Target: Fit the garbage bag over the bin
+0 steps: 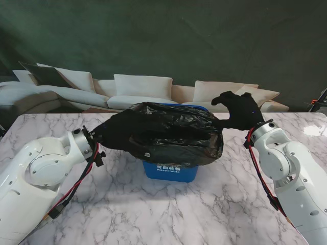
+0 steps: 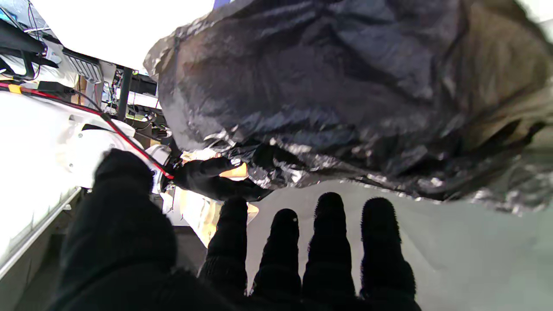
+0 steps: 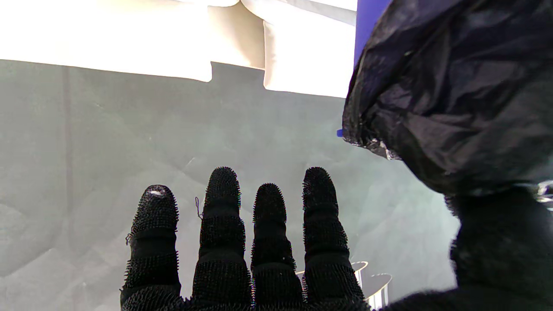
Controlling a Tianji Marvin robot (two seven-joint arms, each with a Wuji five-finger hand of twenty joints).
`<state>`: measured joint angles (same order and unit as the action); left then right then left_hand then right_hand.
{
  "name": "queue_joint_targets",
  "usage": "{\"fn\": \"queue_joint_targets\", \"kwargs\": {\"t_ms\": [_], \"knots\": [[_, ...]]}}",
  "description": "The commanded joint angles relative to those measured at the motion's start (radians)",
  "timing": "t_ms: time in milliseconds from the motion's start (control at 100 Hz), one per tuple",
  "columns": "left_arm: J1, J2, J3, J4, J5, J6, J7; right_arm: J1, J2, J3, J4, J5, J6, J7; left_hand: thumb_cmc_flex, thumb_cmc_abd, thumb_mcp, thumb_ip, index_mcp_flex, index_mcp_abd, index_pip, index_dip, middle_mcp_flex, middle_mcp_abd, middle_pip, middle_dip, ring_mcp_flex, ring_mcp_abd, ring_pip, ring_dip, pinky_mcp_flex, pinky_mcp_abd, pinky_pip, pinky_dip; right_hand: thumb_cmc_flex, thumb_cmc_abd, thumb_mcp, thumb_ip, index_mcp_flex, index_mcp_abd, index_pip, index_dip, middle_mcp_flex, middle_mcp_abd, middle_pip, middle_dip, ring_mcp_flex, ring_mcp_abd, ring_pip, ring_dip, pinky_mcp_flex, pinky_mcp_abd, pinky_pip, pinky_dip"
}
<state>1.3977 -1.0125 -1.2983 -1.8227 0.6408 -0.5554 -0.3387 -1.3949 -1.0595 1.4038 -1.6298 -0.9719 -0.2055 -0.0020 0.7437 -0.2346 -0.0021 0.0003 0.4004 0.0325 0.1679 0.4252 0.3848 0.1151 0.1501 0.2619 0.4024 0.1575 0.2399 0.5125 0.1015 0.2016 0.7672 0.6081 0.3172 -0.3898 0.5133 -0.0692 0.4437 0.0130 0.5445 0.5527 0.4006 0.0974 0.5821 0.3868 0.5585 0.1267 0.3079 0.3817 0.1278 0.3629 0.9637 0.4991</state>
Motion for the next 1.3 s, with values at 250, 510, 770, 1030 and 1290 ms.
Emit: {"fn": "queue_joint_targets", "kwargs": {"t_ms": [250,510,770,1030,1290], "knots": [[-0.035,0.003,0.056,0.070,0.056,-0.003,-0.020,0.009,-0.002,-0.006,0.007,-0.001,0.001,0.000,0.151,-0.037,0.063,0.025,0.040,-0.025,0.088,0.079,0.069,-0.011,0.124,0.161,0.038,-0.018,0.054,0.079,0.022,-0.044,0.028,0.019,0.023,0.028,-0.016,0.006,-0.039,-0.022,-0.010,-0.014,-0.022,0.013,-0.004,-0.009,-0.023,-0.005,-0.016,-0.013,-0.011,-0.002,-0.004,0.002],[-0.051,-0.003,0.091,0.097,0.099,0.004,0.016,0.007,-0.004,0.000,0.002,0.014,-0.013,-0.007,0.339,-0.074,0.140,0.003,0.124,-0.137,0.382,0.337,0.127,-0.037,0.201,0.254,0.083,-0.032,0.114,0.157,0.044,-0.053,0.094,0.026,-0.031,0.006,0.006,0.006,-0.087,-0.001,-0.035,-0.022,-0.045,0.021,-0.001,-0.008,-0.037,-0.003,-0.020,-0.014,-0.022,-0.002,-0.009,0.001],[-0.047,-0.007,0.096,0.096,0.121,0.024,0.037,-0.044,-0.006,0.059,-0.041,0.048,-0.032,0.005,0.376,-0.036,0.103,-0.003,0.188,-0.140,0.556,0.347,0.156,-0.034,0.219,0.276,0.100,-0.022,0.144,0.190,0.049,-0.044,0.132,0.040,-0.102,-0.041,0.064,-0.012,-0.209,0.055,-0.203,-0.108,-0.098,0.012,-0.053,-0.041,-0.047,-0.003,-0.041,-0.021,-0.036,0.001,-0.029,-0.002],[-0.049,-0.006,0.095,0.093,0.125,0.023,0.032,-0.103,0.000,0.132,-0.080,0.165,-0.076,0.113,0.389,-0.038,0.101,0.003,0.229,-0.117,0.585,0.333,0.197,-0.042,0.236,0.284,0.135,-0.021,0.168,0.203,0.071,-0.037,0.156,0.050,-0.197,0.044,0.035,-0.034,-0.312,0.082,-0.351,-0.189,-0.124,0.014,-0.116,-0.109,-0.057,-0.002,-0.092,-0.034,-0.082,0.021,-0.112,-0.021],[-0.046,-0.004,0.091,0.087,0.097,0.033,0.010,-0.062,-0.006,0.085,-0.050,0.256,-0.008,0.135,0.402,-0.045,0.116,0.009,0.231,-0.091,0.626,0.305,0.343,-0.068,0.247,0.566,0.220,-0.022,0.247,0.278,0.109,-0.025,0.199,0.055,-0.253,0.240,-0.054,-0.027,-0.287,0.105,-0.366,-0.188,-0.128,0.029,-0.143,-0.123,-0.064,0.000,-0.103,-0.017,-0.103,0.032,-0.153,0.004]]}}
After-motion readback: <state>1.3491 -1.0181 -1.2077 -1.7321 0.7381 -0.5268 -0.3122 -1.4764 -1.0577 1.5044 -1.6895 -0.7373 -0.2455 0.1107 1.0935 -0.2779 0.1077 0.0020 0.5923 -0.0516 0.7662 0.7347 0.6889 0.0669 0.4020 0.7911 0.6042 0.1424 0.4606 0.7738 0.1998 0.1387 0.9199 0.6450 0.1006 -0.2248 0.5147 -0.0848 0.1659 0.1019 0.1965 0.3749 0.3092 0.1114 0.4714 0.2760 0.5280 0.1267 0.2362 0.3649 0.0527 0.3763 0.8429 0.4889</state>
